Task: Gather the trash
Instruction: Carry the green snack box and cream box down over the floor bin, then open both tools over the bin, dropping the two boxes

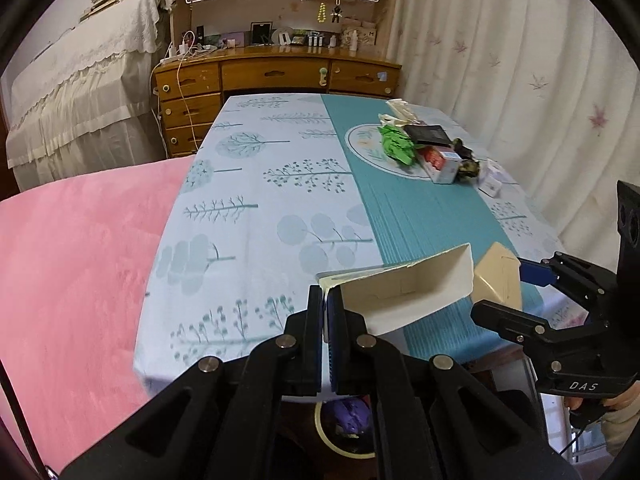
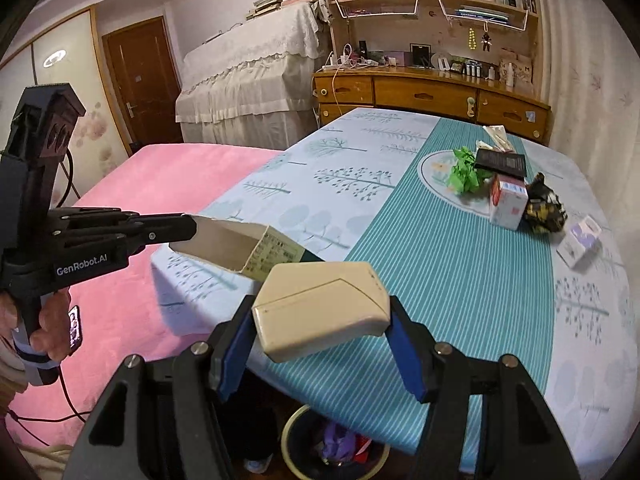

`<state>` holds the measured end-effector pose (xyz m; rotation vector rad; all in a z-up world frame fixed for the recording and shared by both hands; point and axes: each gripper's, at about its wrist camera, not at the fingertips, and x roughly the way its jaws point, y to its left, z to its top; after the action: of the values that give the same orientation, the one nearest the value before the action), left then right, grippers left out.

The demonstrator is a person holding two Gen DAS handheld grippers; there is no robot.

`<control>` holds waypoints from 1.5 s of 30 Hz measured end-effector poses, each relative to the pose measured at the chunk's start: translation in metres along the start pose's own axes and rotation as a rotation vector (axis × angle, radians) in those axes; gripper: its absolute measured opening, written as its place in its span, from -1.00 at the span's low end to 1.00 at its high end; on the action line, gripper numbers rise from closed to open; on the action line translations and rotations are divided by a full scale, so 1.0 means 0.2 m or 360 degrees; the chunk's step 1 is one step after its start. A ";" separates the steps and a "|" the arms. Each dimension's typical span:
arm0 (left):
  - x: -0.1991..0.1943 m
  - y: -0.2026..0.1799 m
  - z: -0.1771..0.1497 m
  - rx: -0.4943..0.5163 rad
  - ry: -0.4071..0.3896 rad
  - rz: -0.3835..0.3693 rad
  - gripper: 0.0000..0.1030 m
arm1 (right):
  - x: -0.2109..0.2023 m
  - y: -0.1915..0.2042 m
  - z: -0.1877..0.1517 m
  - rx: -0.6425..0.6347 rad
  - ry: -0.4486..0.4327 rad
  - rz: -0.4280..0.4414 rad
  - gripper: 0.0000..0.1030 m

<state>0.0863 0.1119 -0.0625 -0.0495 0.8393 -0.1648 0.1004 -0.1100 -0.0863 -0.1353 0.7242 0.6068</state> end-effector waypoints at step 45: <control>0.99 -0.27 -1.12 0.0204 0.0761 -0.0031 -0.98 | 0.84 -0.20 -1.18 0.0039 0.0803 -0.0093 0.23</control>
<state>0.0423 0.0305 -0.3515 0.1065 1.3029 -0.2534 0.0847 -0.1395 -0.3774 -0.2921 1.2104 0.5107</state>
